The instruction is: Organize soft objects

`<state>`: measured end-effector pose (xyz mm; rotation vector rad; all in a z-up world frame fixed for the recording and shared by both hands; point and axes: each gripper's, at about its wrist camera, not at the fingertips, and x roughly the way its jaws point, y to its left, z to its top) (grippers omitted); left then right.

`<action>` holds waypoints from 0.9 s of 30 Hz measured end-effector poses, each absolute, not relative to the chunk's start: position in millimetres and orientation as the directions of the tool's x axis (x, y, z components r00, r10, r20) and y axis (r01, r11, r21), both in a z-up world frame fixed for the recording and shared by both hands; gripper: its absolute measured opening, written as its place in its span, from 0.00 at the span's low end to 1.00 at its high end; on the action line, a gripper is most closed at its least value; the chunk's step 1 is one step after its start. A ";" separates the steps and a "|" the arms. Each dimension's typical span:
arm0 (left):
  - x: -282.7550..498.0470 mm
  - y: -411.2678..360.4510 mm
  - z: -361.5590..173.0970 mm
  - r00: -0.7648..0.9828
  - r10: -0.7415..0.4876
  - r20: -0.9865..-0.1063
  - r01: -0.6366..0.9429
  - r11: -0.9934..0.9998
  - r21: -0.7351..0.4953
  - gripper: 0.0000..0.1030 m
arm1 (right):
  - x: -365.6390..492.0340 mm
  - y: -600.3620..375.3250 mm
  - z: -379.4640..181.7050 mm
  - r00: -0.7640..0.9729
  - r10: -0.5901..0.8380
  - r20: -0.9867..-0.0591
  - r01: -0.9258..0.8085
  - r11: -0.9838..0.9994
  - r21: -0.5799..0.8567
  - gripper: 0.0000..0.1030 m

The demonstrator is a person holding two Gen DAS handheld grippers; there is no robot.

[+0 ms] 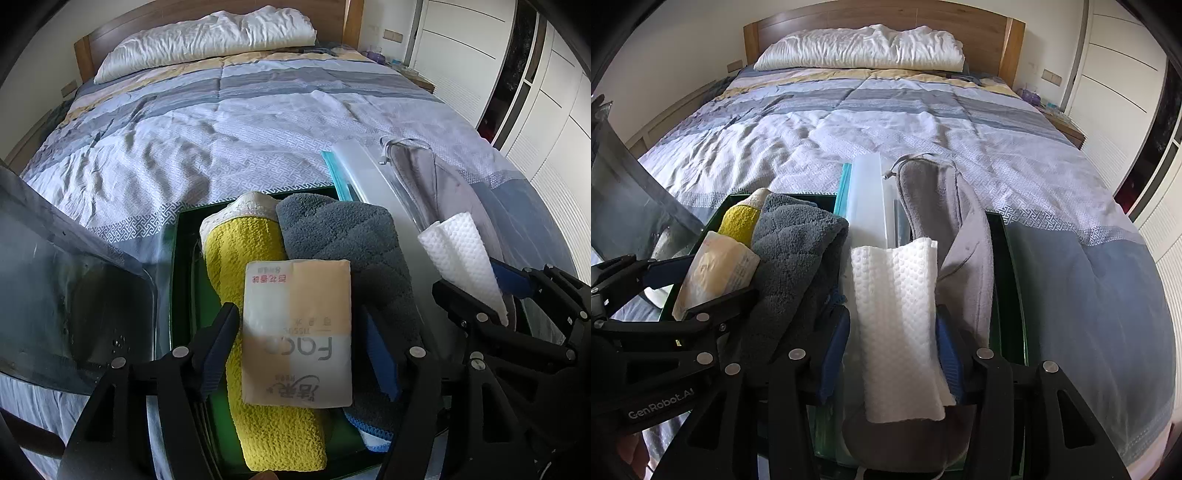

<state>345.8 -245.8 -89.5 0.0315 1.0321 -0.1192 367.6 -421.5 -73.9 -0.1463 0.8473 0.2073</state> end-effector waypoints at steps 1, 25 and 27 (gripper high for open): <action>345.7 -245.5 -89.2 0.508 -0.084 -0.857 0.112 0.993 -0.031 0.62 | 367.1 -421.5 -73.7 0.646 0.117 -0.754 -0.235 0.971 -0.051 0.46; 345.5 -242.3 -86.1 0.511 -0.091 -0.855 0.087 0.995 -0.053 0.64 | 343.1 -422.9 -36.9 0.719 0.069 -0.691 -0.218 0.967 -0.131 0.82; 345.4 -242.6 -84.8 0.513 -0.092 -0.854 0.087 0.995 -0.055 0.64 | 339.7 -422.7 -33.2 0.725 0.069 -0.685 -0.222 0.965 -0.138 0.84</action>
